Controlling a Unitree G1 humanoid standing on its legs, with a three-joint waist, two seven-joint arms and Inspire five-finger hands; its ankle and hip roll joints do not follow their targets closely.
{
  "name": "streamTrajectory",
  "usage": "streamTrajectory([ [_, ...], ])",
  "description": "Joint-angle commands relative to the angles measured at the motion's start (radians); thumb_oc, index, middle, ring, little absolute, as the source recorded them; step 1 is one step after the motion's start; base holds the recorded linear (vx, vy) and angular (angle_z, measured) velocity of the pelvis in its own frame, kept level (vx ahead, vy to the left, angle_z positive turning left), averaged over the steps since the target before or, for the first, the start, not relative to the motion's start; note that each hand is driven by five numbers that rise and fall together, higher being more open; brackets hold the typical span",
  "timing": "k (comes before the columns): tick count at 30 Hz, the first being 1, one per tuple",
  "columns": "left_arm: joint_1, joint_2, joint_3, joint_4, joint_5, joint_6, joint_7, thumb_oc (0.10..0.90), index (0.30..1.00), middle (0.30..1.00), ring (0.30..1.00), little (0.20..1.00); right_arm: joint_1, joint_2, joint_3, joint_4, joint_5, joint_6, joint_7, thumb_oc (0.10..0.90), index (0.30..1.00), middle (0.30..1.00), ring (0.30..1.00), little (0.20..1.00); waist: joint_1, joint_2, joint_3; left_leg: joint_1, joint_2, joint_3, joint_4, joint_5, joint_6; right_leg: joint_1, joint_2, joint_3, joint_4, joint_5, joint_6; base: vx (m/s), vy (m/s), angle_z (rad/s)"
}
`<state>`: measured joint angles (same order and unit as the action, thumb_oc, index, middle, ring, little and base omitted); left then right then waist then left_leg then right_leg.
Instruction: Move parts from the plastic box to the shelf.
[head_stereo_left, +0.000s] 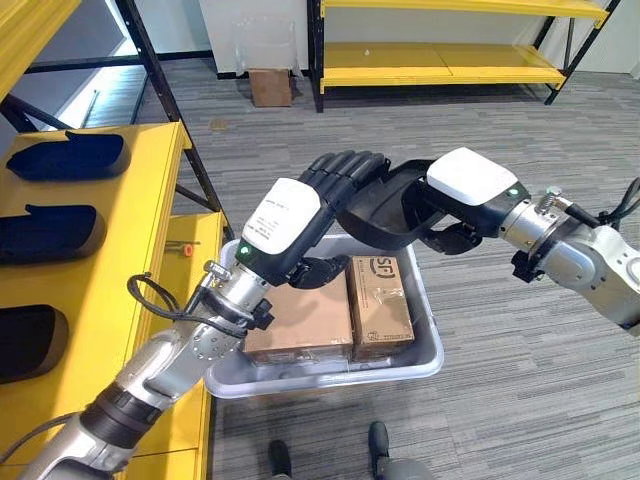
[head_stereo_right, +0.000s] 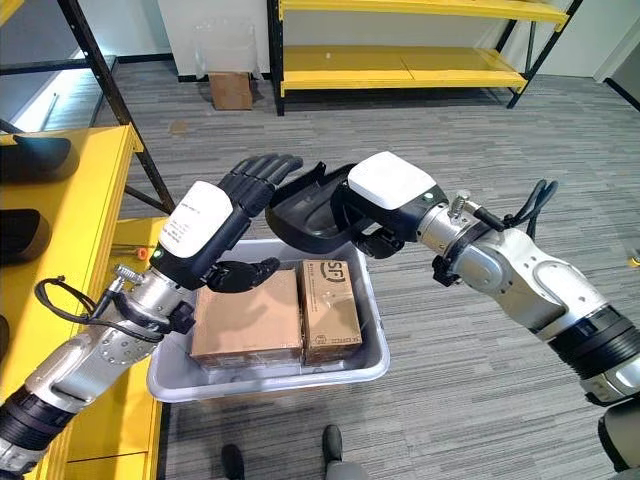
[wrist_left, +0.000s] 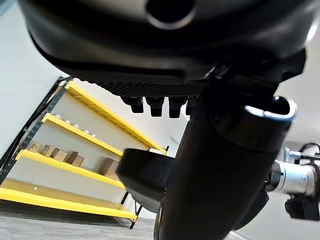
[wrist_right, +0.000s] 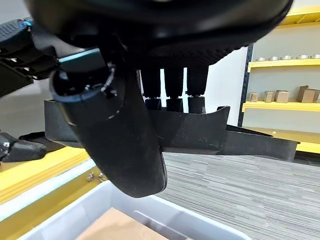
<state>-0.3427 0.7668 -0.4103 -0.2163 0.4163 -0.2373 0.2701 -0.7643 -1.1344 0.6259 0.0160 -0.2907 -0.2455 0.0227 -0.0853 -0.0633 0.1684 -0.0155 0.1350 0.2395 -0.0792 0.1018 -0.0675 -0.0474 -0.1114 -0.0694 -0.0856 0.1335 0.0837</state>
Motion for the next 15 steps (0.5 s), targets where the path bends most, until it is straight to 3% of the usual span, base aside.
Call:
streamTrajectory([
  [1, -0.120, -0.031, -0.040, 0.044, 0.003, -0.018, 0.050, 0.900, 1.000, 1.000, 1.000, 1.000, -0.201, 0.046, 0.000, 0.049, 0.087, 0.002, -0.106, 0.400, 0.300, 0.300, 0.300, 0.300, -0.006, -0.026, -0.134, 0.057, 0.070, 0.020, -0.008, -0.100, -0.044, 0.130, -0.057, -0.043, -0.002, -0.164, 0.086, 0.00, 0.000, 0.00],
  [15, -0.256, -0.061, -0.145, 0.102, 0.094, -0.004, 0.068, 0.900, 1.000, 1.000, 1.000, 1.000, -0.264, 0.091, 0.040, 0.053, 0.091, 0.005, -0.109, 0.400, 0.300, 0.300, 0.300, 0.300, -0.024, -0.022, -0.131, 0.064, 0.075, 0.029, -0.008, -0.103, -0.043, 0.126, -0.056, -0.029, -0.002, -0.165, 0.085, 0.00, 0.000, 0.00],
])
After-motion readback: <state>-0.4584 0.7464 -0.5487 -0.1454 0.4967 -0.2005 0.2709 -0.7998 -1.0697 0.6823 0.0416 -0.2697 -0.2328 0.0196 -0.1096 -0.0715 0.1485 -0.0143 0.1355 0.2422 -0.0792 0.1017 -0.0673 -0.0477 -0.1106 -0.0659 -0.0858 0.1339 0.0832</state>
